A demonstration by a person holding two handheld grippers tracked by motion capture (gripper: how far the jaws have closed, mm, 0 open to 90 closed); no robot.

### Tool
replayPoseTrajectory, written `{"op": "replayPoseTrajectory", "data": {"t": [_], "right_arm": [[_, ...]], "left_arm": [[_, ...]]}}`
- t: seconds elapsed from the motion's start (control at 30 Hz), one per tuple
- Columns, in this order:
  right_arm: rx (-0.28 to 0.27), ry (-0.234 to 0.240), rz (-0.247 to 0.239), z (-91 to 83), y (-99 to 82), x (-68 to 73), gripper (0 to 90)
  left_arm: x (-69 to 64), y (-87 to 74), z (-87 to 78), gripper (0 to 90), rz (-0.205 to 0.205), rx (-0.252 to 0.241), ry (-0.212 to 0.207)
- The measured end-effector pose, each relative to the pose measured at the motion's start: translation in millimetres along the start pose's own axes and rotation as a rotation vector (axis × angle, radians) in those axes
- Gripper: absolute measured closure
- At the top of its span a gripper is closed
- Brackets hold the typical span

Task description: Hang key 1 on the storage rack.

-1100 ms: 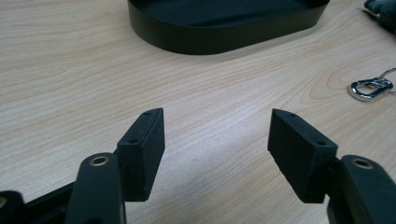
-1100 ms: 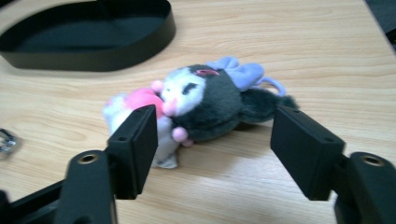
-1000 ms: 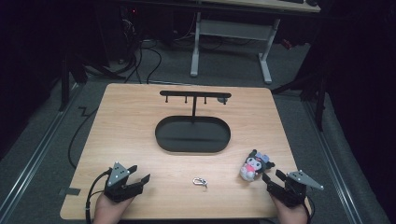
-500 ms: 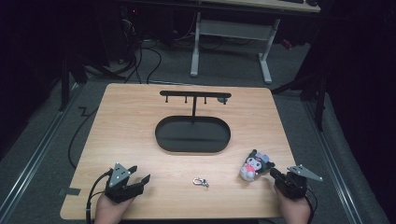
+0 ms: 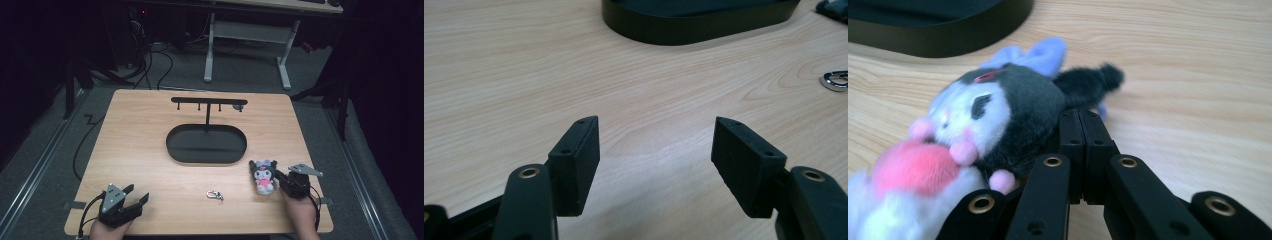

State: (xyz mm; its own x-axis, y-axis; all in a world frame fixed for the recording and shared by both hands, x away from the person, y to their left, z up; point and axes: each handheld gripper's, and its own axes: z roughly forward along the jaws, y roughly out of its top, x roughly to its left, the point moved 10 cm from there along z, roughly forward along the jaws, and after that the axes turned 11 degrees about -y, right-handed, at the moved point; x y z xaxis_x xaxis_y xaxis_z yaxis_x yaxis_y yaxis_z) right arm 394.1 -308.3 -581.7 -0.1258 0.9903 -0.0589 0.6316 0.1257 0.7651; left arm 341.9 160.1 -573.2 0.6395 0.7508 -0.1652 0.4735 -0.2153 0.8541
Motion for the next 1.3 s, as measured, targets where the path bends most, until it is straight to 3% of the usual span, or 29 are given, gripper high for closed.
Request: {"op": "replayPoseTrajectory", "data": {"t": [0.03,0.23,0.53,0.73,0.83,1.03,1.13,1.3], "right_arm": [[-0.001,0.01,-0.026,4.4,4.0,6.2,90.0],[0.002,0.045,-0.051,11.7,9.9,18.9,89.9],[-0.012,0.012,-0.034,8.7,10.2,11.9,87.6],[-0.01,-0.008,-0.016,2.6,3.1,2.9,85.8],[-0.027,-0.025,-0.048,-5.3,-1.6,-0.2,84.4],[-0.039,-0.03,-0.056,-17.5,-10.4,-3.5,81.7],[-0.045,-0.034,-0.052,-23.3,-15.2,-6.0,81.1],[-0.042,-0.042,-0.04,-34.4,-24.6,-12.6,79.7]], "left_arm": [[1.7,-2.7,-6.7,36.7,-0.008,-0.004,0.01],[6.5,-5.8,-17.3,36.7,-0.02,-0.02,0.031],[6.2,-2.4,-20.1,36.8,-0.015,-0.033,0.021],[1.0,4.8,-10.7,36.8,0.007,-0.032,-0.003],[-4.3,10.4,-2.0,36.8,0.028,-0.03,-0.018],[-10.8,19.4,13.0,37.1,0.063,-0.021,-0.034],[-12.5,21.3,22.0,36.5,0.055,-0.007,-0.05],[-17.6,26.8,34.9,37.3,0.076,0.002,-0.07]]}}
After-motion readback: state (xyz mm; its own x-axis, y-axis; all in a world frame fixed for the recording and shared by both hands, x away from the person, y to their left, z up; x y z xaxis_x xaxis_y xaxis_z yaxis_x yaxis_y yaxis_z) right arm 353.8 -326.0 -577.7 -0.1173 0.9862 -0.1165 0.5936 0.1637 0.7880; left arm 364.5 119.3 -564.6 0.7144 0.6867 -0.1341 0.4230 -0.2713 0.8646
